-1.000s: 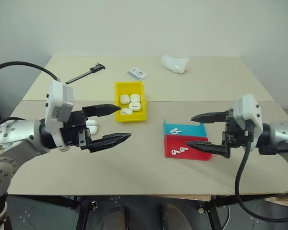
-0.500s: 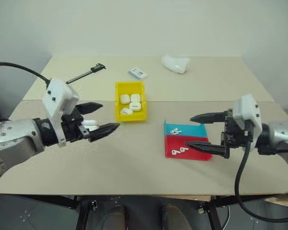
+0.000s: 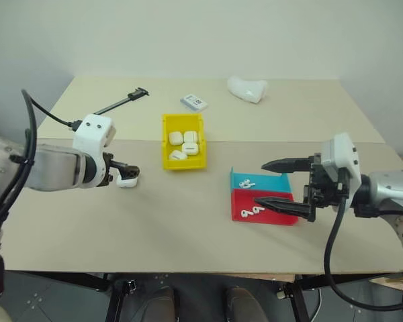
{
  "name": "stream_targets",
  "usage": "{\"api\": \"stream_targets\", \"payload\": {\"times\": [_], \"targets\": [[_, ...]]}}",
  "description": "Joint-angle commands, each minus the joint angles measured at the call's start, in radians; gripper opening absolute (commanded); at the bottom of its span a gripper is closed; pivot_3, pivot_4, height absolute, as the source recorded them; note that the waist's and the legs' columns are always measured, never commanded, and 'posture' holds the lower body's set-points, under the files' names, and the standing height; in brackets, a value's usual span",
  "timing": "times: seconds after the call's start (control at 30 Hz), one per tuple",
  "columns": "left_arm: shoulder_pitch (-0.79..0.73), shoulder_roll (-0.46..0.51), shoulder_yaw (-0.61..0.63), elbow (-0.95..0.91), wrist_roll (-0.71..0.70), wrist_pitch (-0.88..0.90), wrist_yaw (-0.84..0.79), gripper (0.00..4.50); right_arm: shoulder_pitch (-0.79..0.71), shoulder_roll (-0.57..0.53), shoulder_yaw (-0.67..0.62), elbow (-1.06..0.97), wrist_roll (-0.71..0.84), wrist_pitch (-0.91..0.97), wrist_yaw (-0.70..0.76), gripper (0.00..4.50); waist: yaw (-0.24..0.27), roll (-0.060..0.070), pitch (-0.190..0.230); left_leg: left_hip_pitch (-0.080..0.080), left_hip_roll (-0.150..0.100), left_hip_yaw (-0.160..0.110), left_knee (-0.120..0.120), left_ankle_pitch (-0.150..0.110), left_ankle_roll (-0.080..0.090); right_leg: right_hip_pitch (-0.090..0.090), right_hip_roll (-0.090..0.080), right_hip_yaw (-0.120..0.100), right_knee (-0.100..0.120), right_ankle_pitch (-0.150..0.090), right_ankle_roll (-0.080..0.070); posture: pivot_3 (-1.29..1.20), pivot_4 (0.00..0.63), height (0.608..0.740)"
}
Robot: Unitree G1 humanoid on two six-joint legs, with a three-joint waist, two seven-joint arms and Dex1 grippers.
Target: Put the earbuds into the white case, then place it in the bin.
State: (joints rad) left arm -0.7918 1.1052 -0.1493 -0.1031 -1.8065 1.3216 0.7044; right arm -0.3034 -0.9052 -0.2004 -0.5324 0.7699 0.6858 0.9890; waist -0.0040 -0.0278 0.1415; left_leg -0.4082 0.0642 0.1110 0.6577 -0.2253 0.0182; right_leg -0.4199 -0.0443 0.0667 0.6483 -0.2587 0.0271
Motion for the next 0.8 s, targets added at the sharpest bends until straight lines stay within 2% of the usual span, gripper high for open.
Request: {"api": "stream_targets", "payload": {"times": [0.03, 0.07, 0.17, 0.27, 0.53, 0.8], "targets": [[-0.078, -0.031, -0.052, 0.069, -0.076, -0.031, 0.141, 4.5, -0.014, 0.012, -0.003, -0.029, 0.016, -0.013, -0.016, 4.43, 0.002, 0.0, 0.0, 0.0, 0.0, 0.0, 0.0, 0.0, 0.0, 0.0, 0.0, 0.0, 0.0, 0.0, 0.0, 0.0, 0.15, 0.74], [-0.092, -0.042, -0.068, 0.097, -0.102, -0.043, 0.184, 4.5, -0.015, 0.016, 0.0, -0.032, 0.015, -0.013, -0.021, 4.43, 0.005, 0.0, 0.0, 0.0, 0.0, 0.0, 0.0, 0.0, -0.001, 0.0, 0.0, 0.0, 0.0, 0.0, 0.0, 0.0, 0.15, 0.74], [-0.131, -0.111, -0.088, 0.119, 0.023, -0.034, 0.239, 4.5, -0.005, 0.032, 0.002, -0.043, 0.017, -0.016, -0.034, 4.43, 0.009, 0.0, 0.0, 0.0, 0.0, 0.0, 0.0, 0.001, -0.001, 0.0, 0.0, 0.0, 0.0, 0.0, 0.0, 0.0, 0.15, 0.74], [-0.156, -0.159, -0.094, 0.198, 0.051, -0.01, 0.301, 4.5, 0.014, 0.044, 0.0, -0.061, 0.017, -0.017, -0.05, 4.43, 0.011, 0.0, 0.0, 0.0, -0.001, 0.001, 0.0, 0.001, -0.002, 0.0, 0.0, 0.0, 0.0, 0.0, 0.0, 0.0, 0.15, 0.74], [-0.177, -0.267, -0.038, 0.324, 0.114, 0.025, 0.346, 4.5, 0.044, 0.044, -0.017, -0.088, 0.031, -0.008, -0.071, 4.43, 0.016, 0.0, 0.0, -0.001, -0.002, 0.001, 0.001, 0.002, -0.003, 0.0, 0.0, 0.0, 0.0, 0.0, 0.0, 0.0, 0.15, 0.74], [-0.179, -0.395, 0.046, 0.433, 0.283, 0.045, 0.334, 4.5, 0.027, 0.021, -0.02, -0.077, 0.058, 0.006, -0.08, 4.43, 0.014, 0.0, 0.0, -0.001, -0.002, 0.0, 0.0, 0.002, -0.003, -0.001, 0.0, 0.0, 0.0, 0.0, 0.0, 0.0, 0.15, 0.74]]}}
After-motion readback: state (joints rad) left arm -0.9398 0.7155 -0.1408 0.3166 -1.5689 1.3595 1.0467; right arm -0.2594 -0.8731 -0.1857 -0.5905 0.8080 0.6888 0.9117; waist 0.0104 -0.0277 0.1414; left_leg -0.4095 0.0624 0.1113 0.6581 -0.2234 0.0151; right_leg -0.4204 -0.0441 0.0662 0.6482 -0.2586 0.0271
